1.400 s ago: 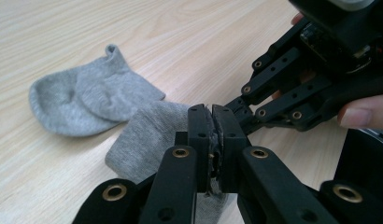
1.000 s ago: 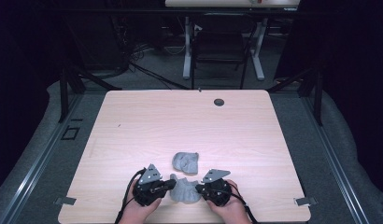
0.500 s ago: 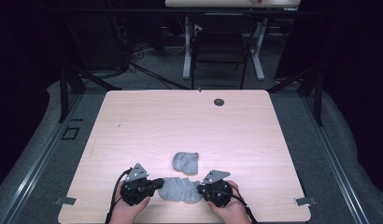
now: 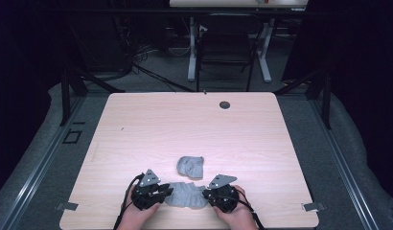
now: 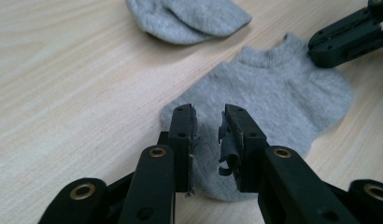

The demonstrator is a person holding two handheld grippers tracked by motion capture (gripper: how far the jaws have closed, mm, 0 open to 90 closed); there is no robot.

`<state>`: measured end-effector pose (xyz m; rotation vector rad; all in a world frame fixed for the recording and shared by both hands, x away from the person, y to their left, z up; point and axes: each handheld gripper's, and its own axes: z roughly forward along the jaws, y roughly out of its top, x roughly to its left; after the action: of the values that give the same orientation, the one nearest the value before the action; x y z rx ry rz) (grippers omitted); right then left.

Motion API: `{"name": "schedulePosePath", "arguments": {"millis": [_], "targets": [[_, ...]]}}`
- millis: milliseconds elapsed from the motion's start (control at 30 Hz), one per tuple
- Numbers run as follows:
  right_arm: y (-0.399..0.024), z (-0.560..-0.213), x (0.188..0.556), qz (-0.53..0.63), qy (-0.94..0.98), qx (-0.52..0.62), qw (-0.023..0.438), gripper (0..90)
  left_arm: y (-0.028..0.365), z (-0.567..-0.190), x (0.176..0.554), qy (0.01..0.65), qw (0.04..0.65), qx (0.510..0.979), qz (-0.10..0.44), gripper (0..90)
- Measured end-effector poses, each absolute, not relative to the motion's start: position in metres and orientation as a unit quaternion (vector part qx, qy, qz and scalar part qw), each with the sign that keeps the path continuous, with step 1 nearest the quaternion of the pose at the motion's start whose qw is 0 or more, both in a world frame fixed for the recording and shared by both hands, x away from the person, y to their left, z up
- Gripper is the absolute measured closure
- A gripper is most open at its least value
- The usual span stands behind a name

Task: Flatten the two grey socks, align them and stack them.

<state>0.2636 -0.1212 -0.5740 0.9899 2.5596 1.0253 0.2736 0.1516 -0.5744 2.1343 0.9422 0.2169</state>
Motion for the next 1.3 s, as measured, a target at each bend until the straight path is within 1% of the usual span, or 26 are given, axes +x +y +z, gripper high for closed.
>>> {"name": "schedulePosePath", "arguments": {"millis": [467, 633, 700, 767, 867, 1033, 1133, 1300], "targets": [[-0.124, -0.573, 0.258, 0.34, 0.87, 0.34, 0.106, 85.3, 0.153, -0.575, 0.264, 0.379, 0.378, 0.841, 0.079, 72.7], [-0.123, -0.572, 0.255, 0.333, 0.874, 0.337, 0.104, 85.3, 0.152, -0.574, 0.261, 0.378, 0.374, 0.843, 0.077, 71.7], [-0.124, -0.571, 0.255, 0.33, 0.877, 0.335, 0.102, 84.4, 0.151, -0.574, 0.261, 0.379, 0.378, 0.842, 0.073, 69.7], [-0.124, -0.57, 0.254, 0.338, 0.876, 0.328, 0.103, 76.7, 0.151, -0.572, 0.261, 0.381, 0.385, 0.838, 0.071, 65.9], [-0.127, -0.563, 0.255, 0.353, 0.87, 0.324, 0.118, 70.4, 0.151, -0.568, 0.261, 0.374, 0.4, 0.834, 0.071, 60.4], [-0.132, -0.555, 0.26, 0.379, 0.858, 0.323, 0.127, 54.5, 0.153, -0.566, 0.264, 0.369, 0.408, 0.831, 0.083, 52.9], [-0.131, -0.554, 0.264, 0.375, 0.865, 0.307, 0.132, 51.6, 0.155, -0.566, 0.268, 0.378, 0.406, 0.827, 0.091, 49.7], [-0.126, -0.553, 0.269, 0.375, 0.871, 0.294, 0.122, 49.5, 0.158, -0.566, 0.272, 0.38, 0.405, 0.826, 0.097, 49.2]]}}
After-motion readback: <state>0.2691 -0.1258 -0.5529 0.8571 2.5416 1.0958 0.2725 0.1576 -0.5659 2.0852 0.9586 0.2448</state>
